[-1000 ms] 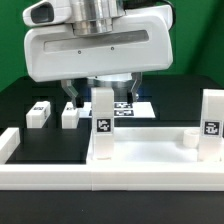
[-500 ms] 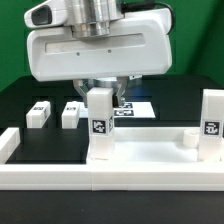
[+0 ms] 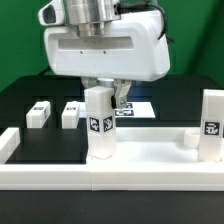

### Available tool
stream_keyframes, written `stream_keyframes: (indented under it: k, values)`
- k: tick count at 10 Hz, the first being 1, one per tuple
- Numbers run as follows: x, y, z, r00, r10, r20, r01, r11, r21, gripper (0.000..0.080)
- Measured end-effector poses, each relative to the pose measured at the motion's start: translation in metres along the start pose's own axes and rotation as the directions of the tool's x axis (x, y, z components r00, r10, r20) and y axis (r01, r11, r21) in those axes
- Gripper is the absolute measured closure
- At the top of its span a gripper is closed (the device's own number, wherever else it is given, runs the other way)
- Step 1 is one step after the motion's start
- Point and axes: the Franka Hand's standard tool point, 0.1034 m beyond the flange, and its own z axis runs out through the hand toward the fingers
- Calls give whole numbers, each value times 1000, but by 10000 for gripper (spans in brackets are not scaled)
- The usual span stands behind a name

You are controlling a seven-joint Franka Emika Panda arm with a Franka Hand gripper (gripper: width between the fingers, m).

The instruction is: Assemble desk

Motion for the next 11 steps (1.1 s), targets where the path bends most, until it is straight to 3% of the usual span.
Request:
stream_keyframes:
  k: [2, 3, 4, 5, 6, 7, 9, 11]
  values:
    - [6, -1, 1, 942, 331, 51, -334, 939, 81, 506]
    - [5, 0, 1, 924, 378, 55, -382, 921, 83, 506]
    - [5, 0, 2, 920, 387, 56, -391, 917, 81, 424]
    - [5, 0, 2, 927, 370, 54, -373, 924, 82, 424]
    - [6, 2, 2, 967, 252, 43, -255, 963, 83, 290]
    - [12, 4, 2, 999, 18, 29, -21, 996, 87, 179]
    - [9, 8, 1, 960, -277, 40, 273, 958, 83, 159]
    - [10, 8, 1, 910, -414, 24, 411, 907, 88, 151]
